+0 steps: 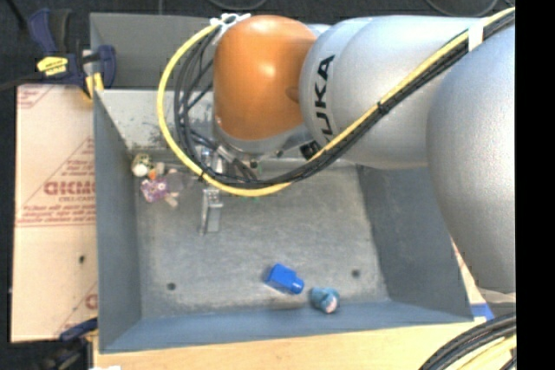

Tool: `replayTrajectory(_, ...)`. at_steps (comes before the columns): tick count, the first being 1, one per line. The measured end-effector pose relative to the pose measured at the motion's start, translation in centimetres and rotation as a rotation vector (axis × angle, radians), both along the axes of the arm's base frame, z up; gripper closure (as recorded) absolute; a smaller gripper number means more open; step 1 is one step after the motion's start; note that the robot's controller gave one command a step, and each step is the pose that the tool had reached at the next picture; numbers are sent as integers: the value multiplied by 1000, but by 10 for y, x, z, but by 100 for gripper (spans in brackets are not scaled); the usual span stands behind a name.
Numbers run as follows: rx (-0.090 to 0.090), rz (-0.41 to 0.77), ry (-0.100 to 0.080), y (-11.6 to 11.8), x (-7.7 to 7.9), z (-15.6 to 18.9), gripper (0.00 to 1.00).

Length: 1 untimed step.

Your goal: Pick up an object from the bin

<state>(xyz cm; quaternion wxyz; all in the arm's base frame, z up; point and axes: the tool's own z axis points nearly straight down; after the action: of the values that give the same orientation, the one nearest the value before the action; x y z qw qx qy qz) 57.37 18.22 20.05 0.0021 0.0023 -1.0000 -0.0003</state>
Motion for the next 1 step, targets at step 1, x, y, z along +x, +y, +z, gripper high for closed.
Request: replayTrajectory(1,1,-4,-7,-1,1,5,0)
